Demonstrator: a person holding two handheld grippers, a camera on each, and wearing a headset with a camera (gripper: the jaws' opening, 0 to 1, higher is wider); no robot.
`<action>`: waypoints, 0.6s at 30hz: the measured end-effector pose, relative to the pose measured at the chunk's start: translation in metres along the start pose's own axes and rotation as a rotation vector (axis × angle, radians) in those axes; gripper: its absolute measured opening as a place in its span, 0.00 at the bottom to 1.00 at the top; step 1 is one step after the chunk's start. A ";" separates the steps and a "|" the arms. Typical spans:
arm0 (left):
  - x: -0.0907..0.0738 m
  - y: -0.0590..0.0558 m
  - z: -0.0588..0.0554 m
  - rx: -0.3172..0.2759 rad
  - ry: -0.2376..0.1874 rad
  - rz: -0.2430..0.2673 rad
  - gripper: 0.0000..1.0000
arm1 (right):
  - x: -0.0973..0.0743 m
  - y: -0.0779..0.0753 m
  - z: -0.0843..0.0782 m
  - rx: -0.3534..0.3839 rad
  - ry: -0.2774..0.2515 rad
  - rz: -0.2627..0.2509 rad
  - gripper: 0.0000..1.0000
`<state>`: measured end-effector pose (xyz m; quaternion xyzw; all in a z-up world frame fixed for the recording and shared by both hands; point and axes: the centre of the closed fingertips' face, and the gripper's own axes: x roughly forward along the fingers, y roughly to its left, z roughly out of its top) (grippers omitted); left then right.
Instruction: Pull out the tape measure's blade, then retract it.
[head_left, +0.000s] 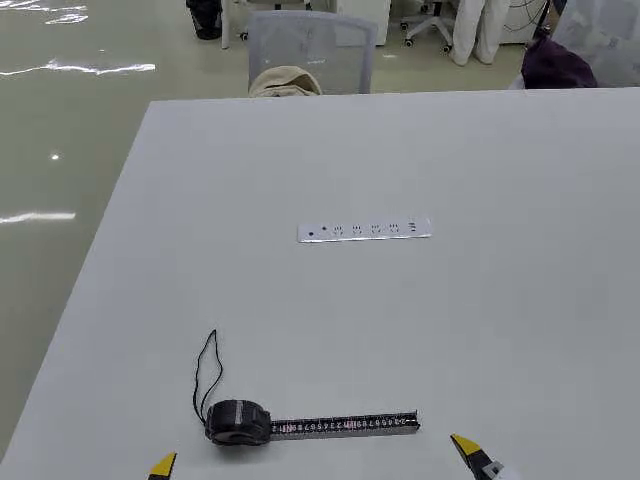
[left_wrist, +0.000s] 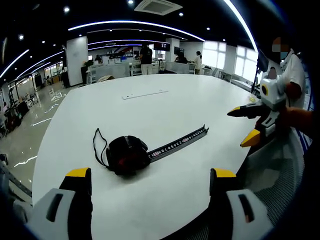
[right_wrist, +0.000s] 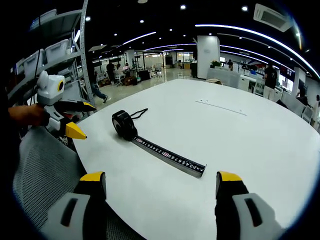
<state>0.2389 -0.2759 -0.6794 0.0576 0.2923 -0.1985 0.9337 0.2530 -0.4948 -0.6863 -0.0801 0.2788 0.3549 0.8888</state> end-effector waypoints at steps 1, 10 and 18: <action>0.000 0.000 0.000 -0.003 0.003 0.004 0.97 | 0.000 0.000 0.000 -0.002 0.000 0.000 0.92; 0.003 -0.001 -0.008 -0.014 0.032 0.010 0.96 | 0.000 0.003 0.001 -0.004 0.000 0.005 0.92; 0.008 -0.001 -0.011 -0.036 0.036 0.033 0.94 | 0.001 0.004 0.001 -0.006 -0.002 0.011 0.92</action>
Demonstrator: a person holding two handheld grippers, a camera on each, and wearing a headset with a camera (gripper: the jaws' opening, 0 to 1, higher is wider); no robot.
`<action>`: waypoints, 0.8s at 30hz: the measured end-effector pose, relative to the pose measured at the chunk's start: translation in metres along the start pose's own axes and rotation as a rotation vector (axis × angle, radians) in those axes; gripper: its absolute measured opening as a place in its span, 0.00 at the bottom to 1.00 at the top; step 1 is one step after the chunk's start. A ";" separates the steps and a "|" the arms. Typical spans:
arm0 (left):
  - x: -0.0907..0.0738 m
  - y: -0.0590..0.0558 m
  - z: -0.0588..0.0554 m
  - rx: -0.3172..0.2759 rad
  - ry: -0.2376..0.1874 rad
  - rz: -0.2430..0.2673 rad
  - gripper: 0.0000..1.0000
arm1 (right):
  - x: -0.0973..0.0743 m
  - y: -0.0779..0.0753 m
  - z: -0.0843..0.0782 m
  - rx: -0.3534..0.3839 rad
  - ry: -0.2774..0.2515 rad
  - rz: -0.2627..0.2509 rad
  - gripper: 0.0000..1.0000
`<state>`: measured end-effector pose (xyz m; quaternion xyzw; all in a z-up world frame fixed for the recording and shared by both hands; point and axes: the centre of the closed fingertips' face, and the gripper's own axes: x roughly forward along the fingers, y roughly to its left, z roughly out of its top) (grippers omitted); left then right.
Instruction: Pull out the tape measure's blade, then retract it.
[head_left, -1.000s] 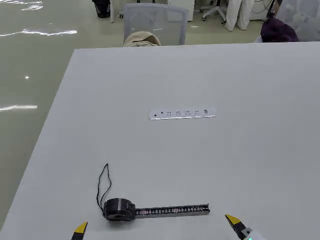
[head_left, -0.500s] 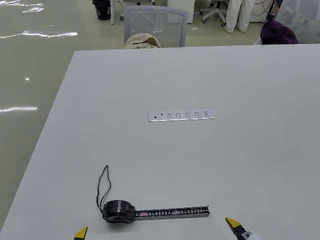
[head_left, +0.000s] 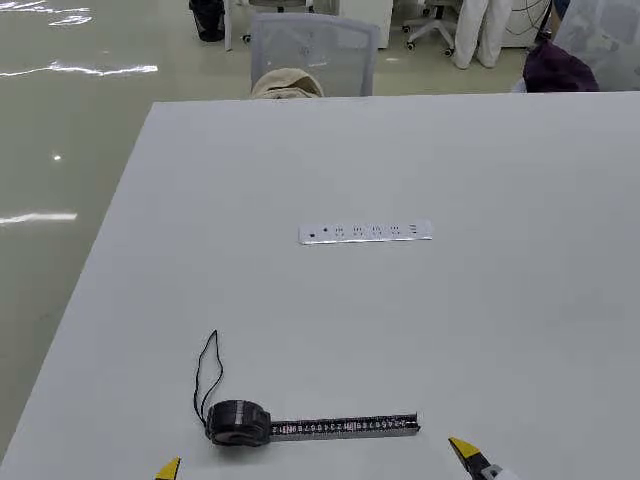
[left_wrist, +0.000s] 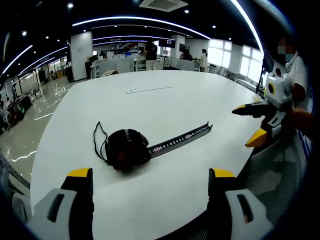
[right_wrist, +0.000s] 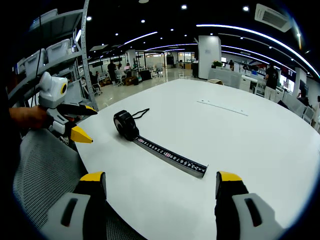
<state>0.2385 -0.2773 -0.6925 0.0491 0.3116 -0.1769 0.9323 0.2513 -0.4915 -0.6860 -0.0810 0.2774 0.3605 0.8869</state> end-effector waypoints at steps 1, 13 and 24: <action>0.000 0.001 0.000 -0.007 0.000 0.003 0.94 | 0.000 0.000 0.000 0.002 -0.001 0.000 0.92; 0.011 0.006 0.007 -0.011 0.005 0.056 0.90 | 0.002 -0.003 0.000 0.000 0.006 0.006 0.91; 0.023 0.006 0.009 -0.032 0.031 0.063 0.87 | 0.006 -0.007 0.000 -0.010 0.011 0.034 0.87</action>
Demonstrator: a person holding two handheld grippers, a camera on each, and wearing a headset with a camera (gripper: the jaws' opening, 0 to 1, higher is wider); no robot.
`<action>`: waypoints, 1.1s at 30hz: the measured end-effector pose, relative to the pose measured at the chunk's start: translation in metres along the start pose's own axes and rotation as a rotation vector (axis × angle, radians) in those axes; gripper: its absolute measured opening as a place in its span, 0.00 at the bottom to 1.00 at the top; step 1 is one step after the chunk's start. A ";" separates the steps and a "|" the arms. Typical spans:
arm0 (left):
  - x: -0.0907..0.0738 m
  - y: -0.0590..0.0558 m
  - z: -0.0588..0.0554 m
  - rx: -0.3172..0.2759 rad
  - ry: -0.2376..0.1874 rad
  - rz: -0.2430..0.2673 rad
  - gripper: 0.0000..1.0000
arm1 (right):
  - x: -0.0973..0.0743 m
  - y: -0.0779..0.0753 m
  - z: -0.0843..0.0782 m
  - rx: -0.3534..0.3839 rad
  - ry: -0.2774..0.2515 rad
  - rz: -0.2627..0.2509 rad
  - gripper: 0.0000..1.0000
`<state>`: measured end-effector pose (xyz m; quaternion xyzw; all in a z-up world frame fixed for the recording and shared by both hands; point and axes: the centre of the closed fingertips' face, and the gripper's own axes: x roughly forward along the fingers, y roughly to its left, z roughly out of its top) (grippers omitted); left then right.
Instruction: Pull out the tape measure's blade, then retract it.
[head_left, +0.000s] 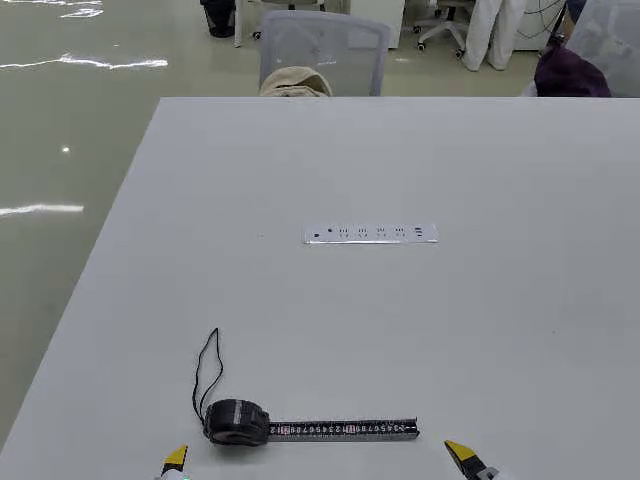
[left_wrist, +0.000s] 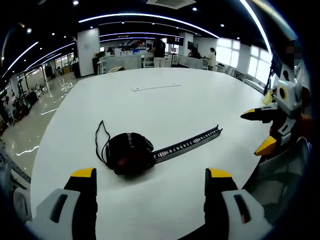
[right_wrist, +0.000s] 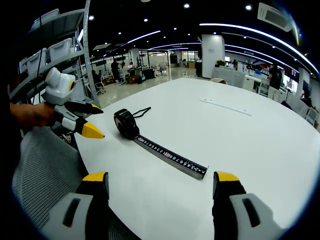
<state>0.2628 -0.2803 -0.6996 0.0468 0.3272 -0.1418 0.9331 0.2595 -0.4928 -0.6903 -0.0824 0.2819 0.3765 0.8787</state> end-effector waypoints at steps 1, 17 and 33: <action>0.001 0.001 0.001 -0.002 0.000 0.002 0.87 | 0.001 0.000 0.000 0.000 0.002 0.005 0.85; 0.016 0.013 0.009 -0.056 -0.008 0.046 0.85 | 0.011 -0.015 -0.001 -0.079 0.011 0.071 0.70; 0.034 0.016 0.015 -0.093 -0.005 0.052 0.83 | 0.024 -0.041 -0.018 -0.172 0.040 0.141 0.55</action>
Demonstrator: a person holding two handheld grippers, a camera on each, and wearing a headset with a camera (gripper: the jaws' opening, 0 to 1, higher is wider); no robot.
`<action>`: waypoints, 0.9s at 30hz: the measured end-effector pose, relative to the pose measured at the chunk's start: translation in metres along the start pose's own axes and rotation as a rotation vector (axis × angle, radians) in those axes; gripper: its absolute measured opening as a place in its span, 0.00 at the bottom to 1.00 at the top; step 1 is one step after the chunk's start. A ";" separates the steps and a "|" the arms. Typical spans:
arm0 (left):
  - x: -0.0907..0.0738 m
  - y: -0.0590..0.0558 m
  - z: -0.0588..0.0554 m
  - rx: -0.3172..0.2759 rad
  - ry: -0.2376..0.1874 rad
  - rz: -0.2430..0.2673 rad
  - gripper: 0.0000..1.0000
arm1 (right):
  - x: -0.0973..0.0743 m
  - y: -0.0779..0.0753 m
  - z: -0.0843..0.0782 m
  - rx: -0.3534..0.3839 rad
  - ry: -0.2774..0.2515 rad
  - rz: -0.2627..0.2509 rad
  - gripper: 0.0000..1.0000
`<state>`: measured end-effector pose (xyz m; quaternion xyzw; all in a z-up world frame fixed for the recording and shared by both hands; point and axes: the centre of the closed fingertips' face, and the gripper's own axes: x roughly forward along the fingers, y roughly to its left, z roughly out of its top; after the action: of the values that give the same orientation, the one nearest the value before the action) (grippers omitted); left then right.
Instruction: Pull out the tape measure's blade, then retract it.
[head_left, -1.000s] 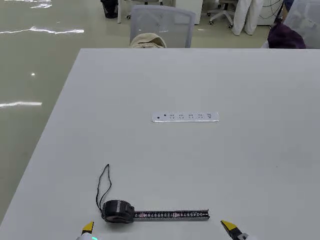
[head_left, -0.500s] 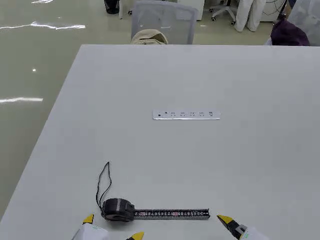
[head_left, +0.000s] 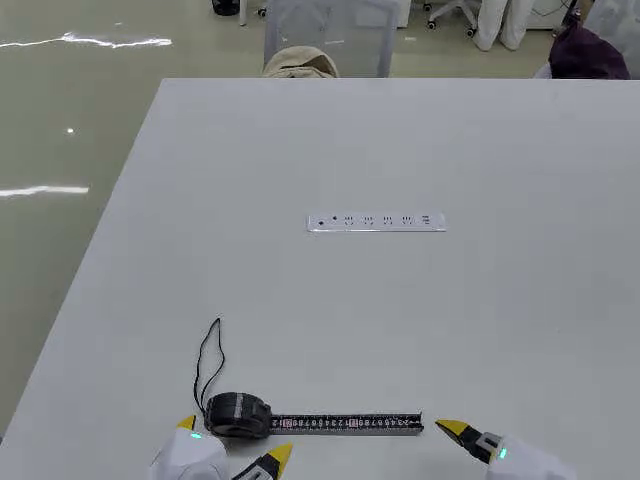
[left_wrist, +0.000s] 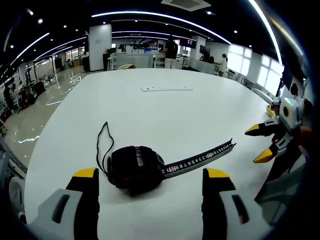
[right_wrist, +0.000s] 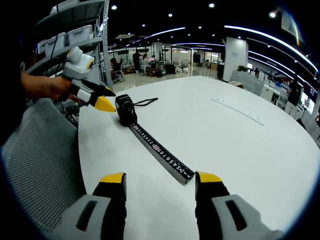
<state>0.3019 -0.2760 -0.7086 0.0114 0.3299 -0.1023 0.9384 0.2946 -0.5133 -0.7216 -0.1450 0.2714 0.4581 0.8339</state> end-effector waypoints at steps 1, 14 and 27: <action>0.001 0.000 0.000 -0.001 0.000 0.001 0.83 | 0.001 -0.002 -0.001 -0.004 0.005 0.008 0.53; 0.014 0.013 0.001 -0.070 -0.004 0.049 0.80 | 0.012 -0.015 -0.001 -0.069 -0.001 0.093 0.49; 0.028 0.019 0.003 -0.118 -0.006 0.084 0.78 | 0.027 -0.021 -0.004 -0.186 0.011 0.160 0.44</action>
<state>0.3289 -0.2626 -0.7251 -0.0304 0.3317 -0.0434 0.9419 0.3224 -0.5077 -0.7407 -0.2020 0.2428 0.5455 0.7763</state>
